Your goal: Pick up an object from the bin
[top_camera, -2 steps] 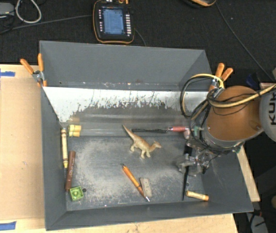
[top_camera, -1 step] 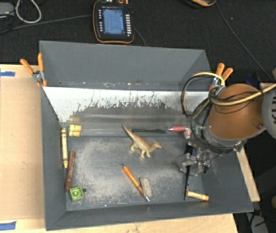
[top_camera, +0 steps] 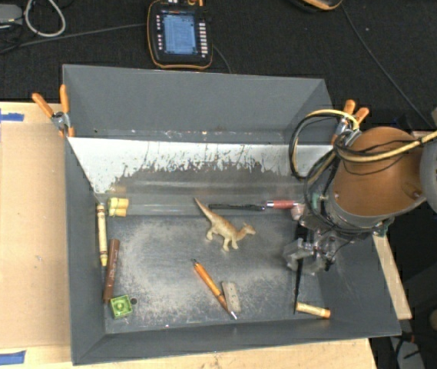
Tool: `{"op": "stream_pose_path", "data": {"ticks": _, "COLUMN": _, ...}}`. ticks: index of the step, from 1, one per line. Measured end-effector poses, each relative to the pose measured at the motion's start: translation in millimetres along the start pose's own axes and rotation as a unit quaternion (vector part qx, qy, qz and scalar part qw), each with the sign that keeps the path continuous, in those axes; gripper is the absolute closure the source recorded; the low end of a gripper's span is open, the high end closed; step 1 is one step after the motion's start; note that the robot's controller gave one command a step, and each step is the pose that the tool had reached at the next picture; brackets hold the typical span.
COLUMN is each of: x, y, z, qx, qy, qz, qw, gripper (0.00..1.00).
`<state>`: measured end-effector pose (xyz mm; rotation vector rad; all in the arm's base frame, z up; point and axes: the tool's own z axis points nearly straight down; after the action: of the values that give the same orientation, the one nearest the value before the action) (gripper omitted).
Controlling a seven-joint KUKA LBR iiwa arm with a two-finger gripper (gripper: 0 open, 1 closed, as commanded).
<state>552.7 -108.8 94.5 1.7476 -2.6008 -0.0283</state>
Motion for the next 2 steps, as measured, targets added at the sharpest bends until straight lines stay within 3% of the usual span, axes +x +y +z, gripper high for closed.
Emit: {"op": "stream_pose_path", "data": {"ticks": 2, "x": -0.8, "y": 0.5, "z": -21.0, "qx": 0.0, "qy": -0.0003, "qz": 0.001, "qw": 1.0, "gripper": 1.0}}
